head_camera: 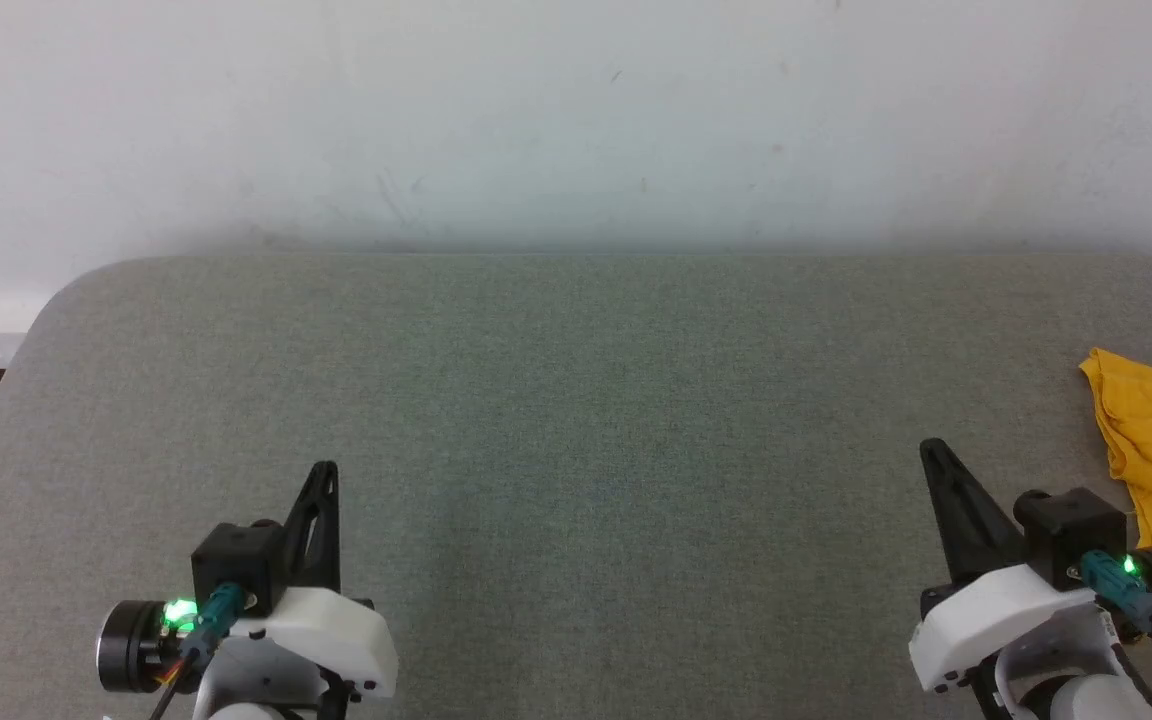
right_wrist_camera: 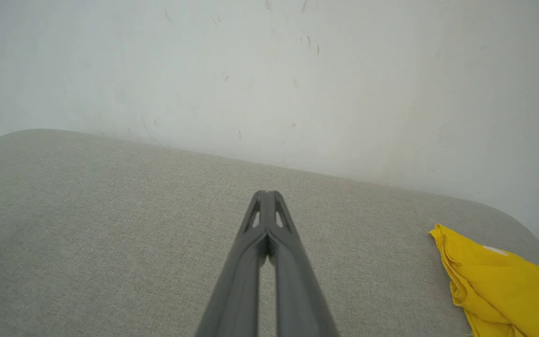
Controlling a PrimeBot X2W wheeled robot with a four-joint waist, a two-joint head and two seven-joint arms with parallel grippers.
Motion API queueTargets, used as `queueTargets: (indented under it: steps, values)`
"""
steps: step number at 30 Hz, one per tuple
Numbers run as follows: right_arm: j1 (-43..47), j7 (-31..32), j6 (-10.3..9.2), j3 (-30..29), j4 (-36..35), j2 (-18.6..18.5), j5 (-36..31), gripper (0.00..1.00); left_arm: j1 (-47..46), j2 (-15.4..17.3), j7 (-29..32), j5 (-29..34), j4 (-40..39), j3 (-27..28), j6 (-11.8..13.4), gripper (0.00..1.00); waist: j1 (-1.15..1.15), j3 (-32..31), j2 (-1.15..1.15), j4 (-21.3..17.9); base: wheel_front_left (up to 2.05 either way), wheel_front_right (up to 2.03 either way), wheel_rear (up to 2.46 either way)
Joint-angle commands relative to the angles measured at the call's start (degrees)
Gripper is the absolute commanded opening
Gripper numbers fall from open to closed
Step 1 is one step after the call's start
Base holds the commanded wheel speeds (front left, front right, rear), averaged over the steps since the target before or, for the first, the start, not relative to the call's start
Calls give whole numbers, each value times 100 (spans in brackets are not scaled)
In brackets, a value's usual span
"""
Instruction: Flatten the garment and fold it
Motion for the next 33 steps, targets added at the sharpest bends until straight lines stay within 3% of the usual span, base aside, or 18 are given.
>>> queueTargets:
  steps: [1, 33]
  values:
    - [-63, 3, -12, -3, -31, 19, -46, 0, -67, -24, 1, 37, 13, 23, -9, 0, 0, 0, 0, 0, 0, 0, 0]
    - [-63, 3, -12, -3, -31, 19, -46, 0, -67, -24, 1, 37, 13, 23, -9, 0, 0, 0, 0, 0, 0, 0, 0]
